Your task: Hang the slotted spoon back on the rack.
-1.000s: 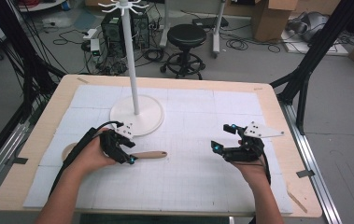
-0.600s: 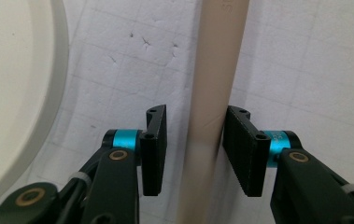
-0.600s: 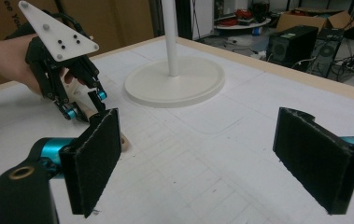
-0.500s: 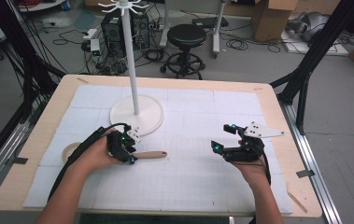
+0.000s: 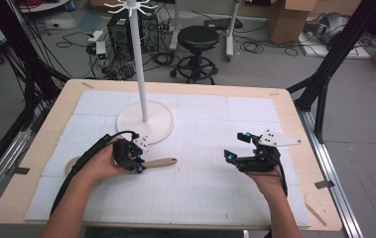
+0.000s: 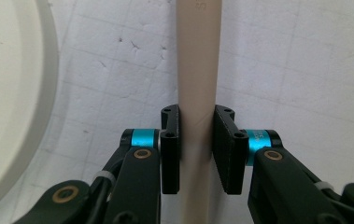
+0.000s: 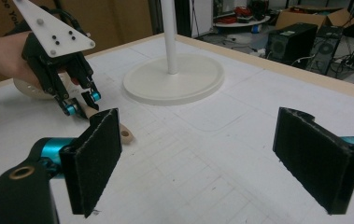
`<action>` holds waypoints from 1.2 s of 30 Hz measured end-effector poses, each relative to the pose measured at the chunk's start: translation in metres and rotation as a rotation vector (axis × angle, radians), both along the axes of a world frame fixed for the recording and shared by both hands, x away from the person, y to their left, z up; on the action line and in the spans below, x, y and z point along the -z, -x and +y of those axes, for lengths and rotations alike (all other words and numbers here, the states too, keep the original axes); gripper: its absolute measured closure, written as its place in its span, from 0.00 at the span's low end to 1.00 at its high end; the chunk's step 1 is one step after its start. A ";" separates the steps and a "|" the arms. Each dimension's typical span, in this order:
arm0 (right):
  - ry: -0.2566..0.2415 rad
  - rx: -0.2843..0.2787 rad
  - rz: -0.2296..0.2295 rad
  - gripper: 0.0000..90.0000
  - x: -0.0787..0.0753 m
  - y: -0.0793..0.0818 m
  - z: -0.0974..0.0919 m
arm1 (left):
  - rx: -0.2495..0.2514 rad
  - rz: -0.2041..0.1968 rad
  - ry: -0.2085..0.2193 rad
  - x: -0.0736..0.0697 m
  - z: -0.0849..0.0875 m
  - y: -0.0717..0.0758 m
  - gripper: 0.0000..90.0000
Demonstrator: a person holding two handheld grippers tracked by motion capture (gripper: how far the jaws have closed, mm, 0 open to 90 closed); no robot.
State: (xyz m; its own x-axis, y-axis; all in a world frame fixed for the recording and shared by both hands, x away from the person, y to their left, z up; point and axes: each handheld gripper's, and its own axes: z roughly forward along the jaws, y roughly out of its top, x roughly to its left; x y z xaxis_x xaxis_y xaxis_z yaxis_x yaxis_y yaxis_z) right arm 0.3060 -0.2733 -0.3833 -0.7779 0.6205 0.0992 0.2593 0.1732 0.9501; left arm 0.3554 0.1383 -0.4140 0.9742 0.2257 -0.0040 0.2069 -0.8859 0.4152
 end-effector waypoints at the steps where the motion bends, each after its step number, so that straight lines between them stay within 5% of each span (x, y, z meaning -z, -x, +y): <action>1: 0.000 0.000 0.000 0.16 0.000 0.000 0.000 | 0.000 0.000 0.000 0.000 0.000 0.000 0.82; 13: 0.002 0.002 0.001 0.16 0.001 -0.001 0.000 | -0.047 -0.111 0.250 -0.056 0.036 0.011 0.83; 28: -0.001 0.000 0.005 0.16 0.001 -0.001 0.001 | -0.115 -0.173 0.409 -0.122 0.067 0.012 0.83; 36: -0.007 0.004 0.000 0.16 0.001 -0.001 -0.001 | -0.159 -0.193 0.473 -0.144 0.077 0.010 0.83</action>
State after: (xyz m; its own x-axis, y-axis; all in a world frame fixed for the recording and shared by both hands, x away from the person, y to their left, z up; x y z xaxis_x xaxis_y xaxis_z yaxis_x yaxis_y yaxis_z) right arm 0.3065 -0.2739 -0.3840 -0.7756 0.6227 0.1038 0.2600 0.1652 0.9514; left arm 0.3458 0.2156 -0.2699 0.9213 0.3874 0.0349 0.2037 -0.5570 0.8051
